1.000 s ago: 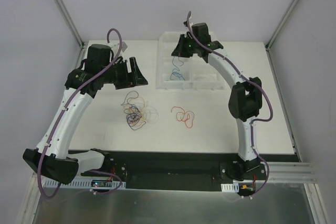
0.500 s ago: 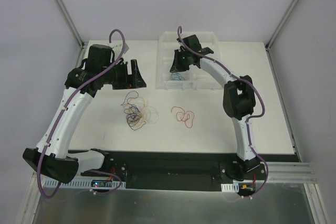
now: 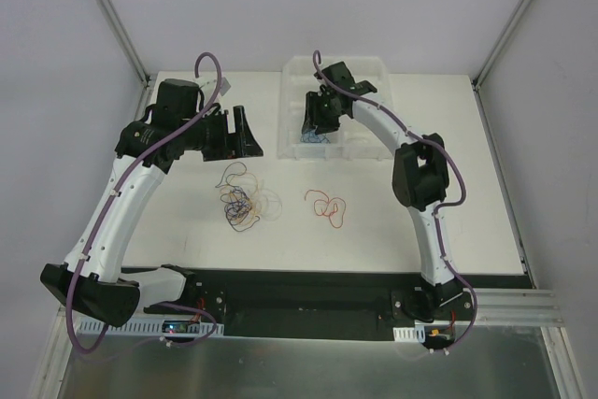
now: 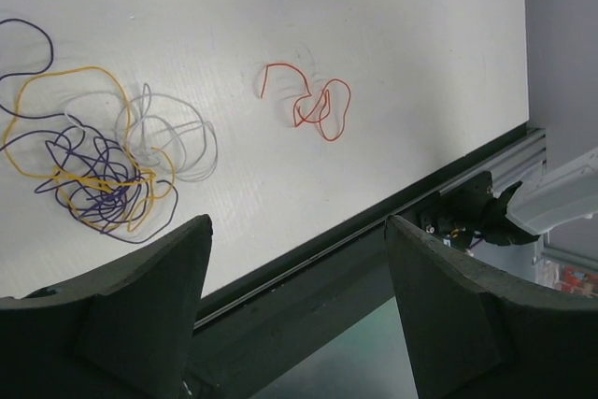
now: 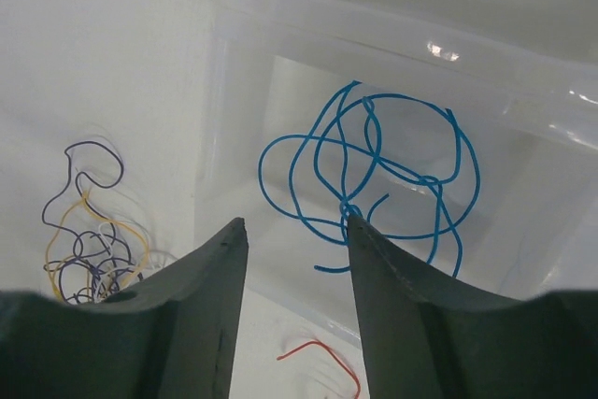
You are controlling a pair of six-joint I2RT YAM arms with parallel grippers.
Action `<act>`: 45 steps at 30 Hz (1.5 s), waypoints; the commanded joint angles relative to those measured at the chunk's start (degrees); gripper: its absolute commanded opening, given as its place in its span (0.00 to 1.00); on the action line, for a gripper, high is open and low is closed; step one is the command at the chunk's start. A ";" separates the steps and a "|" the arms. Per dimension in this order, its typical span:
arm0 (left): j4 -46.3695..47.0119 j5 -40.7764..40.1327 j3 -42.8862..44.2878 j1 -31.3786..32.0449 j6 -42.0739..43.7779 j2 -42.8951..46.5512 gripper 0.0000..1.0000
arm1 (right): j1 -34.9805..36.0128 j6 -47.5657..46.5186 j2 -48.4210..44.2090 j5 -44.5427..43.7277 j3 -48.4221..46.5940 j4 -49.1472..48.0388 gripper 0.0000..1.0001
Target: Untangle the cables
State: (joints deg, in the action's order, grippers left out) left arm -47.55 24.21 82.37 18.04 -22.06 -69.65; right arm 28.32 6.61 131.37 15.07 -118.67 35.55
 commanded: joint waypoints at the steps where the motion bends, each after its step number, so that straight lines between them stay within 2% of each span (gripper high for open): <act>1: -0.79 3.74 0.16 0.41 -2.63 1.00 0.73 | 0.16 -0.02 -3.49 -1.88 -4.46 3.29 0.52; 8: -0.62 6.29 -4.31 0.41 -6.05 1.53 0.73 | 0.86 -3.44 -10.60 -1.62 -4.47 9.09 0.63; 11: 0.69 8.83 -7.91 0.41 -9.04 1.01 0.72 | 1.74 -6.25 -17.26 -1.63 0.87 10.59 0.67; 16: 7.11 14.55 -17.23 1.46 -15.19 0.13 0.72 | 3.15 -6.26 -30.00 2.41 26.25 5.07 0.68; 20: 10.81 14.73 -20.67 5.50 -17.13 -1.97 0.72 | 3.32 -2.84 -38.02 3.03 44.98 -0.30 0.66; 27: 11.08 15.43 -14.79 14.12 -17.05 -11.55 0.71 | 3.32 -0.98 -41.81 2.69 60.39 -5.31 0.64; 32: 10.46 16.40 -11.09 15.62 -16.43 -13.24 0.69 | 3.32 0.41 -38.48 2.86 62.95 -8.47 0.58; 36: 9.32 14.91 -10.12 15.62 -15.64 -11.83 0.70 | 3.85 1.30 -35.23 4.35 60.85 -10.59 0.53; 45: 7.74 12.80 -11.88 15.62 -18.27 -7.27 0.69 | 5.87 -0.64 -31.53 -4.52 54.34 -8.30 0.46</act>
State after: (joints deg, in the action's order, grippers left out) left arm -38.59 38.37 70.41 33.69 -38.48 -81.97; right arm 33.32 6.74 99.98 14.68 -61.08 27.38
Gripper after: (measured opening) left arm 0.693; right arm 0.489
